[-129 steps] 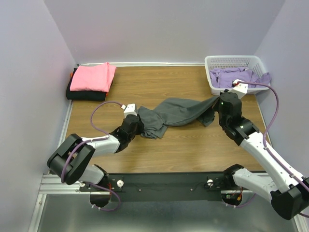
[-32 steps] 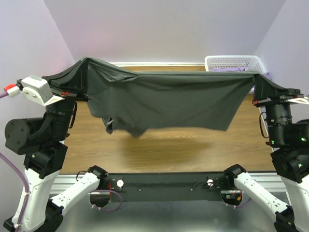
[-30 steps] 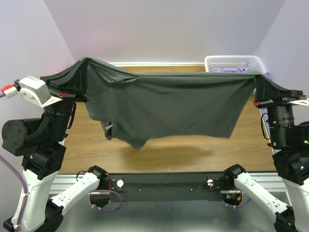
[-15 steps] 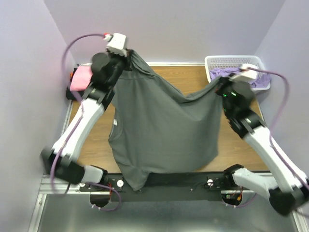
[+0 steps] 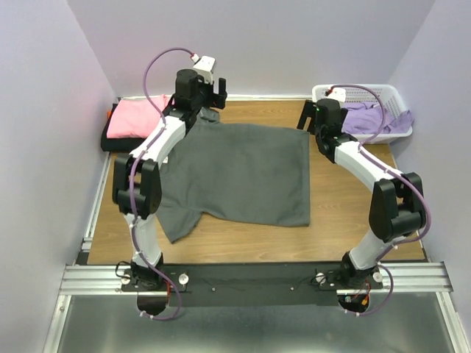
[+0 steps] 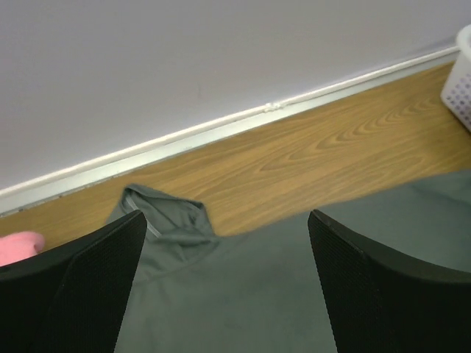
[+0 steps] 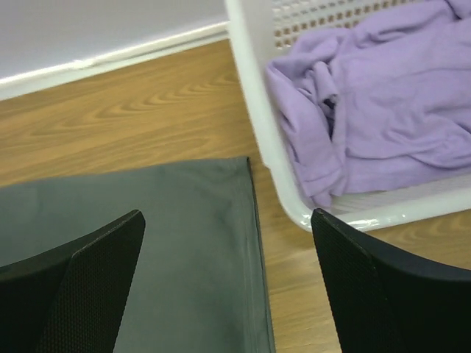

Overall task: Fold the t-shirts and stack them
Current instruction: Flatten the tshirt out

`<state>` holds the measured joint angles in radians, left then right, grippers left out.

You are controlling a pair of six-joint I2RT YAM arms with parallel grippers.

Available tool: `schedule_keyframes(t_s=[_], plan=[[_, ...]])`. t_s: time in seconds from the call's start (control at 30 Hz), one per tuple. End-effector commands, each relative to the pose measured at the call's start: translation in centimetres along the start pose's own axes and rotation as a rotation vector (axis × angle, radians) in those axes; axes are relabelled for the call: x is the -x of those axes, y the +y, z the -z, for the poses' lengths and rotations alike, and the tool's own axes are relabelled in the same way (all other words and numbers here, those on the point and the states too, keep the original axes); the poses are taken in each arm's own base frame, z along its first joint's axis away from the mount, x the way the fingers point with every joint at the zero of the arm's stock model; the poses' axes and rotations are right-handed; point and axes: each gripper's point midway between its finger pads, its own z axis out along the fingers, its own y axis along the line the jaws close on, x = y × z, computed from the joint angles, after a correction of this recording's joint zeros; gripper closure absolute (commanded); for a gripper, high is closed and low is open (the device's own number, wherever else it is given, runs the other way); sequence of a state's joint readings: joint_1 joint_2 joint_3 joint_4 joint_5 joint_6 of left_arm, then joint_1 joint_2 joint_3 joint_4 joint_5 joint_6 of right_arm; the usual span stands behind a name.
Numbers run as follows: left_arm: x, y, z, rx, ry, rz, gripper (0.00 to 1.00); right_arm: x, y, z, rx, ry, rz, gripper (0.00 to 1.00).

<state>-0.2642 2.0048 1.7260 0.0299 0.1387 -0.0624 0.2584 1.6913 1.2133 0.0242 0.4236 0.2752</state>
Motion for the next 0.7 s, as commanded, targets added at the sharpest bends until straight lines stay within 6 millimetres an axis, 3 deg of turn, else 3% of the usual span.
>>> schedule_keyframes(t_s=[0.0, 0.07, 0.1, 0.17, 0.2, 0.23, 0.33, 0.37, 0.4, 0.47, 0.67], plan=[[3.9, -0.8, 4.7, 0.014, -0.123, 0.014, 0.02, 2.8, 2.4, 2.4, 0.165, -0.083, -0.038, 0.0], [3.6, -0.6, 6.3, 0.037, -0.136, 0.028, 0.02, 0.6, 2.8, 3.0, 0.214, -0.032, -0.042, 0.0], [1.0, -0.5, 6.6, 0.052, -0.09, 0.043, 0.02, 0.0, 3.1, 3.3, 0.239, -0.019, -0.043, 0.0], [-0.5, -0.1, 7.6, 0.079, -0.07, 0.062, 0.02, -2.7, 3.8, 3.8, 0.303, 0.049, -0.051, 0.0], [-3.1, 0.0, 7.9, 0.086, -0.022, 0.07, 0.02, -3.4, 4.0, 4.1, 0.322, 0.066, -0.055, 0.0], [-3.8, 0.0, 8.1, 0.092, -0.014, 0.08, 0.02, -5.2, 4.4, 4.4, 0.356, 0.111, -0.054, 0.0], [-7.5, 0.0, 8.8, 0.096, 0.049, 0.095, 0.02, -7.2, 5.1, 4.9, 0.403, 0.162, -0.052, 0.0], [-7.6, 0.0, 9.0, 0.093, 0.036, 0.102, 0.02, -8.0, 5.1, 4.8, 0.401, 0.181, -0.048, 0.0], [-9.0, 0.0, 9.3, 0.093, 0.06, 0.11, 0.02, -9.0, 5.4, 5.0, 0.424, 0.208, -0.046, 0.0], [-10.1, 0.1, 9.7, 0.087, 0.068, 0.121, 0.02, -10.5, 5.1, 4.8, 0.42, 0.241, -0.04, 0.0], [-12.0, -0.4, 11.3, 0.074, 0.088, 0.135, 0.02, -13.8, 4.2, 3.8, 0.369, 0.313, -0.011, 0.0]])
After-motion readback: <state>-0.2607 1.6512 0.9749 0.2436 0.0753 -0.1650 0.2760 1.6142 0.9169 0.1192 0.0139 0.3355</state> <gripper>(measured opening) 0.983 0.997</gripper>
